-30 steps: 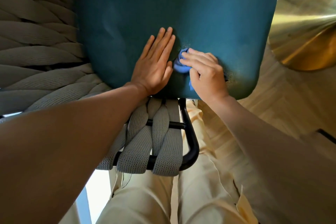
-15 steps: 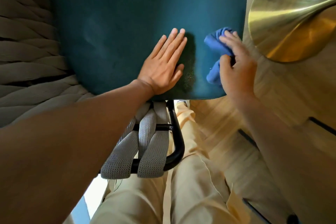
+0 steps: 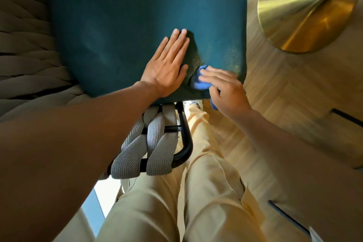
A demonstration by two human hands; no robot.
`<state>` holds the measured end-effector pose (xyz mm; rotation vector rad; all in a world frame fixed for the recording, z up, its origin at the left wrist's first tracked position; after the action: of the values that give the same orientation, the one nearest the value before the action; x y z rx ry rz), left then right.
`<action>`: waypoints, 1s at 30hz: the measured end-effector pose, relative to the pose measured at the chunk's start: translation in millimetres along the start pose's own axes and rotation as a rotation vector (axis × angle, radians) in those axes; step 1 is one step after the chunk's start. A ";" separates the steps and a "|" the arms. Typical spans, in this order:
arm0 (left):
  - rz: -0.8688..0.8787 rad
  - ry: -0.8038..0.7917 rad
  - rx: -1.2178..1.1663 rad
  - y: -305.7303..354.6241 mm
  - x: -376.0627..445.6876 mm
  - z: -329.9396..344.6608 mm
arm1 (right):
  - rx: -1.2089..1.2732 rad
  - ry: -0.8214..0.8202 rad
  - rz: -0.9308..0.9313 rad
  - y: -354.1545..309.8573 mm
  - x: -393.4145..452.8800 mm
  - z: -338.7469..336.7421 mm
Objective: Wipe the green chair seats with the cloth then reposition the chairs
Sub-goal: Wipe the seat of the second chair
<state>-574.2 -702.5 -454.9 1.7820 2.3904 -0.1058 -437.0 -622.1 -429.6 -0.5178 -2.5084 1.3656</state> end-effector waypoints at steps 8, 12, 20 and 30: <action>-0.025 -0.426 -0.084 4.6 -53.8 -30.0 | 0.503 -0.231 0.931 -17.4 -38.8 -23.2; -0.087 -0.639 -0.137 4.0 -78.0 -58.5 | 1.271 -0.018 1.574 -44.3 -67.8 -28.3; -0.267 -0.707 -0.349 -8.5 -80.4 -132.2 | 1.573 0.048 1.486 -100.7 -33.4 -70.5; -0.193 -0.741 -0.265 -4.5 -103.5 -175.1 | 1.172 -0.010 1.401 -148.7 -35.8 -82.5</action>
<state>-564.4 -775.3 -265.2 1.1193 1.9080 -0.3778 -402.6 -648.8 -261.4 -1.9366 -0.6162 2.7149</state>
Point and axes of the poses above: each hand's wrist, its own x-axis towards the middle knuckle, its own z-axis out of the palm, y = z × x, the point moved 9 cm from there along x, towards the middle knuckle, and after that the axes turned 15 degrees about x, right-handed, at the moved point
